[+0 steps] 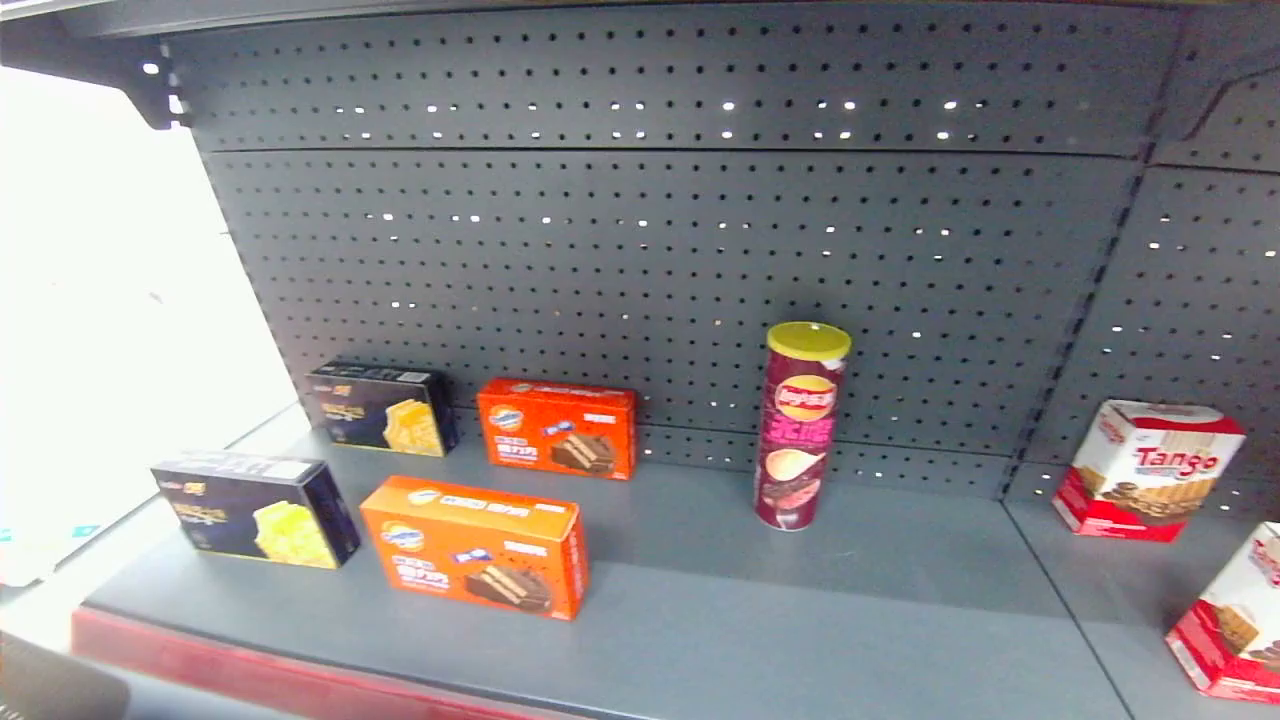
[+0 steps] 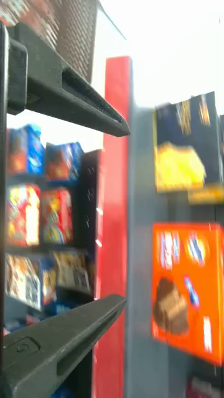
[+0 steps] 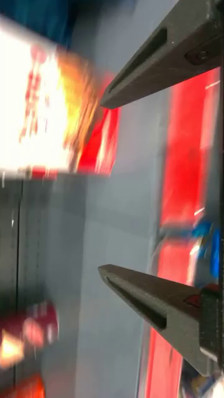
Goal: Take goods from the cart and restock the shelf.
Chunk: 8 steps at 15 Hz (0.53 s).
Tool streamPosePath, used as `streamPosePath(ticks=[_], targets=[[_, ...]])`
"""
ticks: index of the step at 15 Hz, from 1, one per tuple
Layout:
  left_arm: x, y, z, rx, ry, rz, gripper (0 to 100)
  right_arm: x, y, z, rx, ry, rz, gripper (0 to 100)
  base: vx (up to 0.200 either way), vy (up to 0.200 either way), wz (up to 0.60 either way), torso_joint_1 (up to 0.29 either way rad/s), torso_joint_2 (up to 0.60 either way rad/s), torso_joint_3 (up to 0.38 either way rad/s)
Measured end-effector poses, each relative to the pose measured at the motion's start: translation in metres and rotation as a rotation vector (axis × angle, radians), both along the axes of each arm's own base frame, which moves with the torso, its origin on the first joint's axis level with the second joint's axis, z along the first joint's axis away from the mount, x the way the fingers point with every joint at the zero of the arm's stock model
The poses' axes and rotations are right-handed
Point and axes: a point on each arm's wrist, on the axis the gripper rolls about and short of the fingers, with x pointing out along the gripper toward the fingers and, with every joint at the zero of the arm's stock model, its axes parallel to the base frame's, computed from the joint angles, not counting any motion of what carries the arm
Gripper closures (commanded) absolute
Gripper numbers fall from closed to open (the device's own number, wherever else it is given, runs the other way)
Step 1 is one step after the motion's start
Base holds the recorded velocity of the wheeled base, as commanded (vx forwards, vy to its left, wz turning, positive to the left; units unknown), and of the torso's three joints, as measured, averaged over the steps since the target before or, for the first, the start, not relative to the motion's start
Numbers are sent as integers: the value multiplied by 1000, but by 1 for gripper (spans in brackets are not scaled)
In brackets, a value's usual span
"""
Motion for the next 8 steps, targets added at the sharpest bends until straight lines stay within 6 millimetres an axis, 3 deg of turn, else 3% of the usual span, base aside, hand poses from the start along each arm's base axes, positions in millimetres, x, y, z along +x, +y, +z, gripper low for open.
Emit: streamPosePath(ticks=[8], targets=[[0, 0, 0, 0, 0, 0, 0, 0, 0, 0, 0, 1, 0, 0, 0, 0, 600, 1, 2, -1]])
